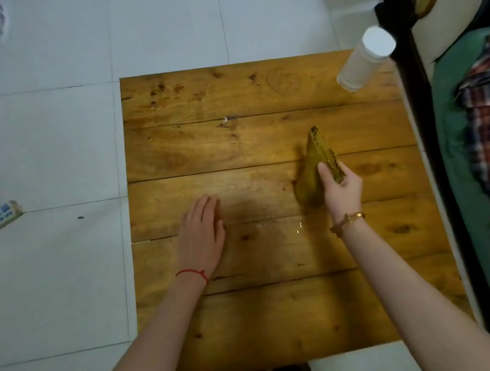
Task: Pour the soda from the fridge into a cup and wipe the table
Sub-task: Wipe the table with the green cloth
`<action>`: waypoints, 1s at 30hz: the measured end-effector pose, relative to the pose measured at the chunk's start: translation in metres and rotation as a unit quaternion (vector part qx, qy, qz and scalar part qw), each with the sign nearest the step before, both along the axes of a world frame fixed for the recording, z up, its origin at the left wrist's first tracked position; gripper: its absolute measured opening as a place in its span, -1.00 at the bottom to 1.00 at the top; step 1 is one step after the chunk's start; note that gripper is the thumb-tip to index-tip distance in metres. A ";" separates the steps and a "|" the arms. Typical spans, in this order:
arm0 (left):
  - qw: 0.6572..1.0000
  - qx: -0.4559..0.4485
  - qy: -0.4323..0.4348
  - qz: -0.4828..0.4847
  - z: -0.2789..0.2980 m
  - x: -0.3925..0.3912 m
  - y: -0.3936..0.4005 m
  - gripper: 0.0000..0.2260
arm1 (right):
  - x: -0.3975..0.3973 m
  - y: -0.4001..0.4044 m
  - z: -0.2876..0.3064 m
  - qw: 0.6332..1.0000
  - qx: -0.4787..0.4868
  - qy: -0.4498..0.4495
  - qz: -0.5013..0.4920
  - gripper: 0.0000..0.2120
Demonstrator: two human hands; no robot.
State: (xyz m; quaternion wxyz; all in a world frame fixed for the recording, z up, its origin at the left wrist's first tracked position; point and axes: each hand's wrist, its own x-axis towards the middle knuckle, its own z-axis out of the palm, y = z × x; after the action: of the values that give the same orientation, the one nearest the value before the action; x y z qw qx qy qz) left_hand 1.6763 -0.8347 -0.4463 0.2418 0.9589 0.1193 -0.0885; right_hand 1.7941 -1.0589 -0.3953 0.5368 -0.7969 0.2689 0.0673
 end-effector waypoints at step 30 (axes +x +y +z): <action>0.995 0.081 0.055 -0.004 -0.042 -0.114 -0.117 -0.44 | -0.169 -0.117 -0.104 0.769 -0.380 -0.061 0.511 -0.45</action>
State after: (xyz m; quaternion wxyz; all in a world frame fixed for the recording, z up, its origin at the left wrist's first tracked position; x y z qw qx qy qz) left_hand 1.5623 -0.9515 -0.4886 0.1564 0.9693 0.1357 -0.1325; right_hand 1.6248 -1.1760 -0.4993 0.0922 -0.9579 -0.2078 0.1752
